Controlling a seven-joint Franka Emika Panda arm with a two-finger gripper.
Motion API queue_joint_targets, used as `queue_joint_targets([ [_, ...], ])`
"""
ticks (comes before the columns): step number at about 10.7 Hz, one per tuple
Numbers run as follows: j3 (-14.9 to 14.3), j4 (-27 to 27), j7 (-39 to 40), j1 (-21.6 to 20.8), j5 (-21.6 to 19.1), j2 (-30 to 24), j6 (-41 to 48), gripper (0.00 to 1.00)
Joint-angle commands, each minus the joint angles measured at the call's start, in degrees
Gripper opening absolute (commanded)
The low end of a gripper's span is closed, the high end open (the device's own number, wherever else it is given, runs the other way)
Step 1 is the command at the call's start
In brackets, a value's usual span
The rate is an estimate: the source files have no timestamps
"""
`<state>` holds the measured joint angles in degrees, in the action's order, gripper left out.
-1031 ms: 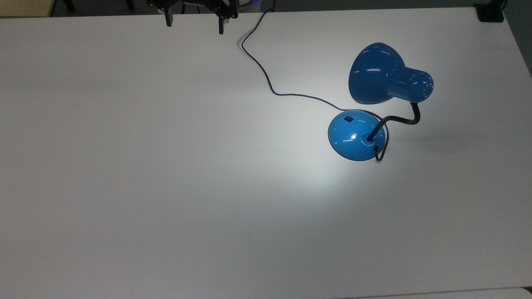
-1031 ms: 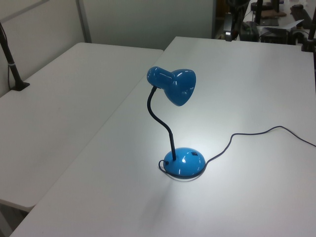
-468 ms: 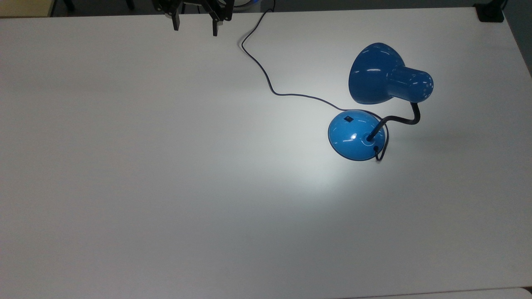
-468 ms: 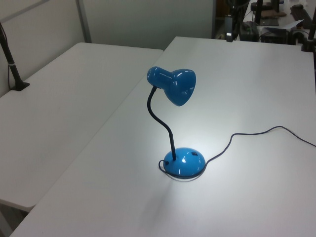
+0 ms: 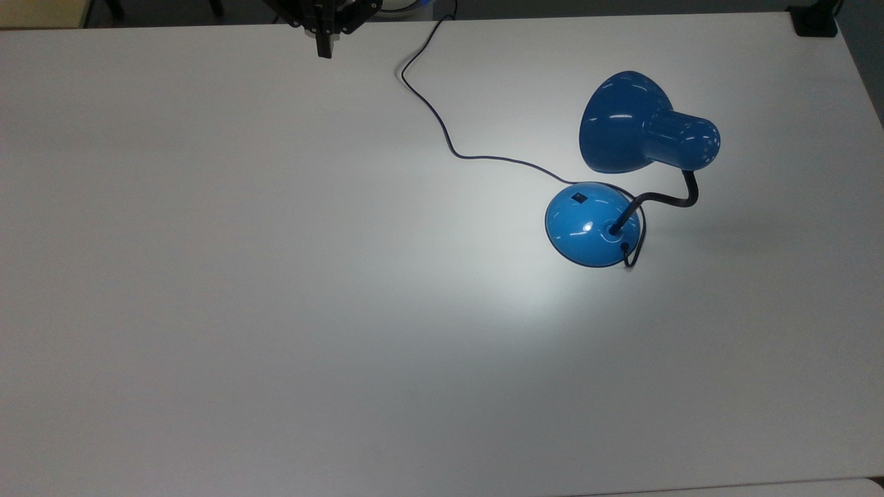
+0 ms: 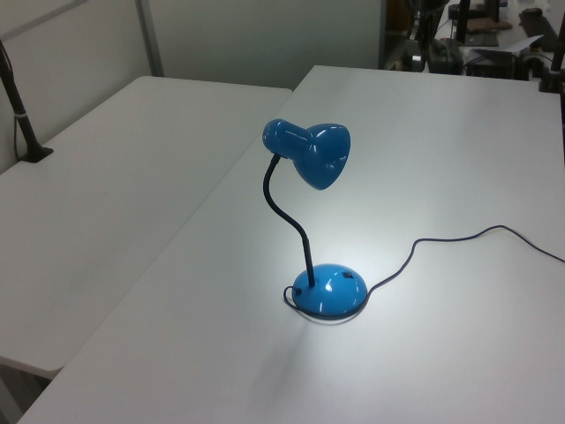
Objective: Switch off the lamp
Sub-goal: 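Lower the closed gripper over the switch on the blue lamp base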
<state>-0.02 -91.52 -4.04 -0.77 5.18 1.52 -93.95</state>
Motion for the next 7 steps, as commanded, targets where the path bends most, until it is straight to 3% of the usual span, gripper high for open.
queue_joint_targets([
  [1, -0.1, 0.2, 1.3, 0.2, 0.7, -0.6, 1.8, 0.00],
  [7, 0.3, -0.6, 1.3, -0.4, 0.5, -0.5, 1.4, 0.00],
])
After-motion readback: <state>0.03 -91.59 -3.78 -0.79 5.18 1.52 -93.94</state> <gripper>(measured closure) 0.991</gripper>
